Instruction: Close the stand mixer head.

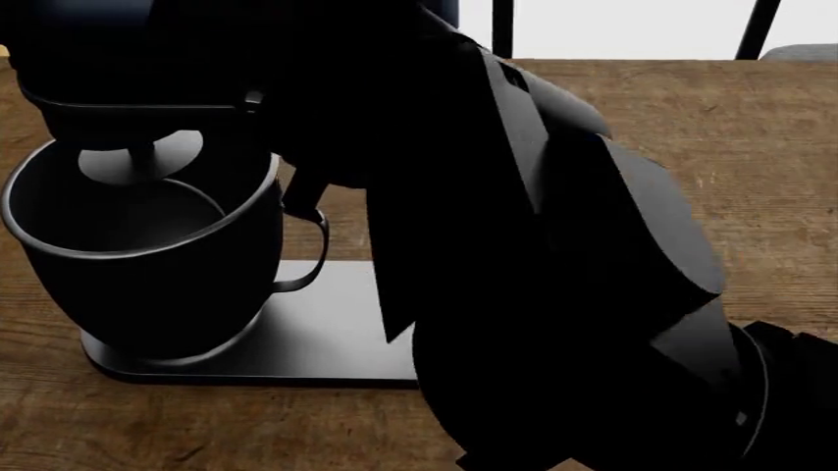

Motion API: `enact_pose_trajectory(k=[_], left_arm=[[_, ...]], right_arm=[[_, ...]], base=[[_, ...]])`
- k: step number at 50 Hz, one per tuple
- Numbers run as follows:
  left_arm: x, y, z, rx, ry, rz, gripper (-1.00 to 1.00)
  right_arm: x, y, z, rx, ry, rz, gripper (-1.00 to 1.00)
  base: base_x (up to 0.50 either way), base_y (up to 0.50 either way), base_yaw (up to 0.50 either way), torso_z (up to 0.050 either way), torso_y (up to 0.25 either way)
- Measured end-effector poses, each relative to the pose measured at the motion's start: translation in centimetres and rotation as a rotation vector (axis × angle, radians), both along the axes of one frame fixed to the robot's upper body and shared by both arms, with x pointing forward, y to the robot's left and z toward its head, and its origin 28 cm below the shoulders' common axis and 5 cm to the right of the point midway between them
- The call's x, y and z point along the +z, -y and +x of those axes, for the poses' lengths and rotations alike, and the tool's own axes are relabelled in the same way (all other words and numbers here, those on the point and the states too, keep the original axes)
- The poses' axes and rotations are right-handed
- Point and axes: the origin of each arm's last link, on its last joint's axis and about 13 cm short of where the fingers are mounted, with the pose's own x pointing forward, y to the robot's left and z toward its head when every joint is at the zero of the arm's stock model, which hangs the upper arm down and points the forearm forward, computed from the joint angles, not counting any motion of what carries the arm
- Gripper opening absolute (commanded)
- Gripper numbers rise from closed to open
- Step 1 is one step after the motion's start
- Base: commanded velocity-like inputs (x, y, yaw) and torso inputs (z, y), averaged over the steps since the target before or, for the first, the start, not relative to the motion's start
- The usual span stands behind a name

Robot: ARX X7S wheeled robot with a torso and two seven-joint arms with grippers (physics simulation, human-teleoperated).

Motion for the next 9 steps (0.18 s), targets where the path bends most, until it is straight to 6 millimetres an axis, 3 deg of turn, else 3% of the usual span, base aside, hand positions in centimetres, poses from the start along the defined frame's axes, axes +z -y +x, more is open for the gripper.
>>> enact_pose_trajectory(k=[9], left_arm=[[0.04,-0.03,0.0,0.0,0.002,-0.002,1.0]], right_arm=[[-0.45,-0.85,-0.51,-0.025,0.102,-0.068,1.0]], base=[[0.01,0.01,0.02,0.0,0.0]])
